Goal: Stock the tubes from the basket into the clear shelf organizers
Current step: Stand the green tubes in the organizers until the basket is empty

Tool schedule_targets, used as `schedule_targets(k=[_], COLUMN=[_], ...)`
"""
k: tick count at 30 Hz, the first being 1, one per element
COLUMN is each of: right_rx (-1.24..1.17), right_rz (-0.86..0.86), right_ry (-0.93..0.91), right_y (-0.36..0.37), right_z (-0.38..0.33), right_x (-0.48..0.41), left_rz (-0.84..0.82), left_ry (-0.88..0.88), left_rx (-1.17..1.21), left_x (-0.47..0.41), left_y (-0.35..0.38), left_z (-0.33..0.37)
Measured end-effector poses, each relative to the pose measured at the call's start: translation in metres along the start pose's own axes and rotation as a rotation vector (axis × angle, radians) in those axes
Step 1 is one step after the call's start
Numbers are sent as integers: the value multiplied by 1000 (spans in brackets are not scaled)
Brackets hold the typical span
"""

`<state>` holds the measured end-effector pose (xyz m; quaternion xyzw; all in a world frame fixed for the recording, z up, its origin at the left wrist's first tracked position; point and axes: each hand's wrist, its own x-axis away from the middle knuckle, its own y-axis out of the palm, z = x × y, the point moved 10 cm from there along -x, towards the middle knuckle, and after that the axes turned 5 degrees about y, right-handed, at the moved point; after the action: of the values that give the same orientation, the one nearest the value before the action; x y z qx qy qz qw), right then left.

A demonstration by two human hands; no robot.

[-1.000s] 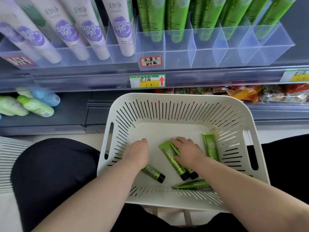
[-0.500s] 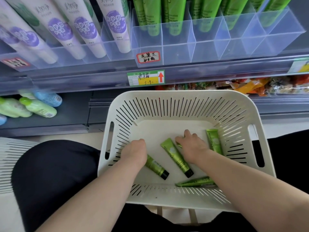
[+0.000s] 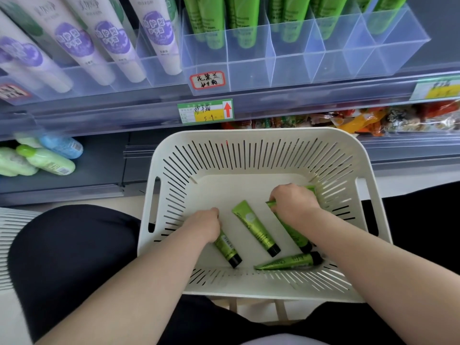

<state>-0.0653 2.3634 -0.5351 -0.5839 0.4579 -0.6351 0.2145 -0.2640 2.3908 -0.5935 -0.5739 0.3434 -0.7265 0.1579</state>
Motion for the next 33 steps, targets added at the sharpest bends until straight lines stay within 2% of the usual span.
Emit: schedule_targets(k=[3,7,11,15,20,24,33], right_rx=[-95,-248,-269,-246,-274,-339,-411], right_rz=[-15,47,86,93,22,160,556], right_ry=[-38,-136,-160,-147,-126,-157,-161], right_y=[-10,-26,-30,-28,-20,-41,-122], right_z=[-2,-13,-14,-11,-10,-13,9], right_x=[5,16,23,27,28,38,78], left_rz=[-21,-19,4,96,185,192,501], left_ry=[48,49,17,-22,-81,10,336], left_rx=[9,-41,-51,99,374,451,381], left_x=[-3,-6,-9,-8,-1,7,62], left_y=[5,4,-1,-11,-24,-31,-120], left_z=[11,12,12,0,-12,2,45])
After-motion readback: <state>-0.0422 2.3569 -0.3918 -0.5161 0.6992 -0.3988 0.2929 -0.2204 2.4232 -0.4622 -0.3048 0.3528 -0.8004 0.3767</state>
